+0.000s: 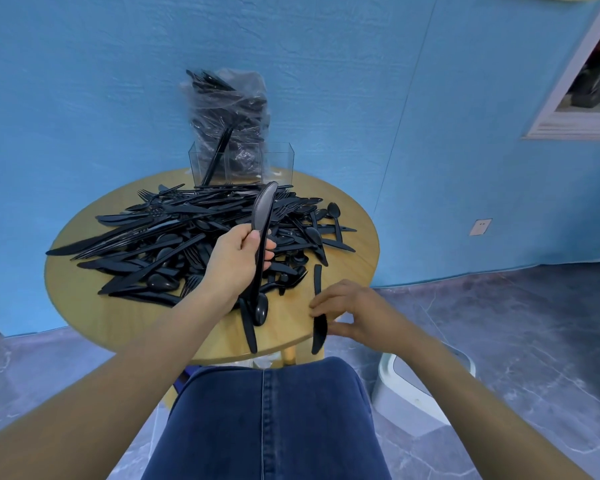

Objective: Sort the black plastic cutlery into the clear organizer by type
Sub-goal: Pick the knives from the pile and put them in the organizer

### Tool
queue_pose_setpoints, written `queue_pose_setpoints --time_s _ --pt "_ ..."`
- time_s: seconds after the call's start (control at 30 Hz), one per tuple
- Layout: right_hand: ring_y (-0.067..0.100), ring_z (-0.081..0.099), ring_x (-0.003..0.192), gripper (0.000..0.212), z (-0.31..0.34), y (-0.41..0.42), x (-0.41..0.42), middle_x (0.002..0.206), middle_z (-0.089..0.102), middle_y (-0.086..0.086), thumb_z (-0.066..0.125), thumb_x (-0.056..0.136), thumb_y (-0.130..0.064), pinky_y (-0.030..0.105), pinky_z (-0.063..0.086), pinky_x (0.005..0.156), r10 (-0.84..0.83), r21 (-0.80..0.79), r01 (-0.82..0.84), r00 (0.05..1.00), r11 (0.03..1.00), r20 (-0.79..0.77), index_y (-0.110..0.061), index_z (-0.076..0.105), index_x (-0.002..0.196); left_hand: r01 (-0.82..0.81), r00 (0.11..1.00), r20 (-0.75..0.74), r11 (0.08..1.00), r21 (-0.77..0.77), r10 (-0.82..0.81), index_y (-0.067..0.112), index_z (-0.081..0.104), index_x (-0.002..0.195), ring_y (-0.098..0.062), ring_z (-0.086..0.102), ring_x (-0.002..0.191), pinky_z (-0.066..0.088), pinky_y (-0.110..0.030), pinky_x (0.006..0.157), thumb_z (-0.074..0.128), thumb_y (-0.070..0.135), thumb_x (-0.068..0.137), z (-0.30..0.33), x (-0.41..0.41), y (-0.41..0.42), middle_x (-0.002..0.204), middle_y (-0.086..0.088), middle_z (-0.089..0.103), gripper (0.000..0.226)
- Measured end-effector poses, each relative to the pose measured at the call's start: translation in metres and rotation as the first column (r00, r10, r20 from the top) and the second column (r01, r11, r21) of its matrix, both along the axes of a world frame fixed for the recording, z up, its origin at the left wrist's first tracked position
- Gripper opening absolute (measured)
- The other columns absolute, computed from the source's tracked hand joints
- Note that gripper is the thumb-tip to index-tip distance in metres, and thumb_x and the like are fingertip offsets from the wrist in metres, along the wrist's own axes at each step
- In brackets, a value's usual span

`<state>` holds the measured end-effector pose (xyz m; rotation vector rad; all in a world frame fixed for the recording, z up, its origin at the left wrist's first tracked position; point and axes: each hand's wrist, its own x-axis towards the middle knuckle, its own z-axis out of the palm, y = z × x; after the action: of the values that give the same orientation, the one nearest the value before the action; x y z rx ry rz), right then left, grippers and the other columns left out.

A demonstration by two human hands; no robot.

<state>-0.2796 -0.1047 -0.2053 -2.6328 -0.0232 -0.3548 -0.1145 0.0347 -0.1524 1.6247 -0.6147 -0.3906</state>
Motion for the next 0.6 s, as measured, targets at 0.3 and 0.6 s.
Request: queue_pose_setpoints --time_s 0.3,0.6 --pt "-0.001 0.059 0.075 0.013 0.044 0.019 0.016 0.078 0.067 -0.018 0.065 0.085 -0.016 0.017 0.045 0.074 -0.137 0.339 0.022 0.938 0.94 0.318 -0.007 0.072 0.09 0.008 1.0 0.001 1.0 -0.001 -0.008 0.011 0.058 0.102 -0.013 0.062 0.083 0.049 -0.019 0.067 0.033 0.016 0.103 0.002 -0.002 0.004 0.091 -0.001 0.065 0.026" --pt "0.002 0.04 0.055 0.035 0.072 0.03 0.076 0.061 0.042 -0.007 0.036 0.102 -0.021 0.023 0.034 0.061 -0.391 0.579 0.224 0.902 0.784 0.181 -0.014 0.049 0.071 0.034 0.999 -0.006 0.998 -0.049 -0.034 0.012 0.058 0.1 -0.011 0.061 0.08 0.051 -0.016 0.065 0.034 0.015 0.102 0.012 0.01 -0.004 0.088 -0.001 0.064 0.024"
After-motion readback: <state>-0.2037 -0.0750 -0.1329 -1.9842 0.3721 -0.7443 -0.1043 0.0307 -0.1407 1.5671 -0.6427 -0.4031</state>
